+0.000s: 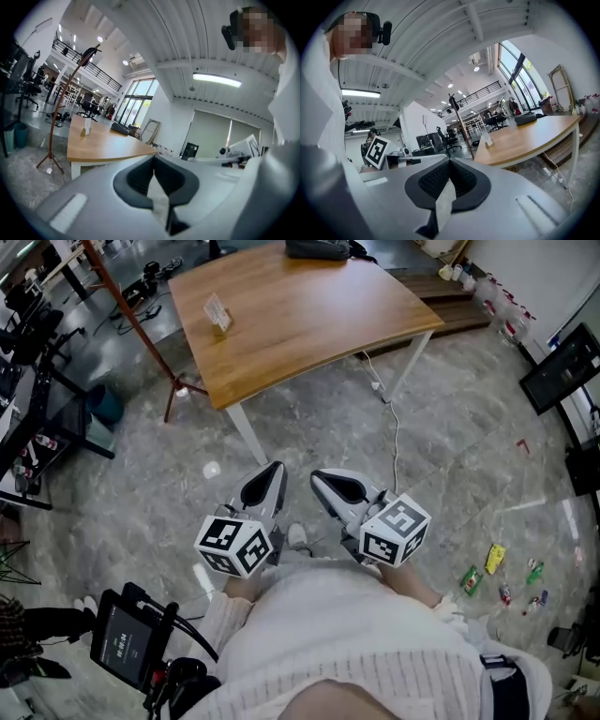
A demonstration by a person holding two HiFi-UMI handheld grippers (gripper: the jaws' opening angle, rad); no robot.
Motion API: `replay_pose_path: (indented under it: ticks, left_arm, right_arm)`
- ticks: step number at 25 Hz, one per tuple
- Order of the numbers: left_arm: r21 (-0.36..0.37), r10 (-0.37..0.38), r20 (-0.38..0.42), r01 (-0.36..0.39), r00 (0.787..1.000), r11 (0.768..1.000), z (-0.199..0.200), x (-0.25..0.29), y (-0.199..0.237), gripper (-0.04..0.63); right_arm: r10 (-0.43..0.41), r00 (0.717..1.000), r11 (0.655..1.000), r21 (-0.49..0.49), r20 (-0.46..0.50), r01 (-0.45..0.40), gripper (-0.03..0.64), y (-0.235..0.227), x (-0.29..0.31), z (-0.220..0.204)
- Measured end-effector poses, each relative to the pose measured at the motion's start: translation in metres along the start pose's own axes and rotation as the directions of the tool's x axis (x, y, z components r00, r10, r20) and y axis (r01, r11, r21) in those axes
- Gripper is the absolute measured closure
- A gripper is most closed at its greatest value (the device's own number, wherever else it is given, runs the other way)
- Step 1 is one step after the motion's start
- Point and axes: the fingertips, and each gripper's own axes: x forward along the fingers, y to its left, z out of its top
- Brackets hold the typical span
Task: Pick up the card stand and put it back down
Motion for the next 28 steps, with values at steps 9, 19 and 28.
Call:
replay_pose_path:
  ticks: [9,19,28]
  left_arm:
    - [0.012,-0.002,-0.027,0.002,1.0,1.0,0.03,0.06,0.071,0.586]
    - [-0.042,0.074,-0.03,-0.075,0.997,0.996,0.047,0.11,0.155,0.586]
    - [-0.067,0.121,-0.038,-0.123,0.992,0.99,0.078,0.203,0.222,0.587]
  right_arm:
    - [0.013,0.999,0.999,-0.041,-0.037,-0.015,0.617,-0.045,0.085,0.028]
    - [0.057,0.993,0.998,-0.032,-0.099,-0.06,0.617,-0.105,0.167,0.04]
    - [0.103,0.987,0.994,-0.01,-0.121,-0.105,0.617,-0.201,0.244,0.082]
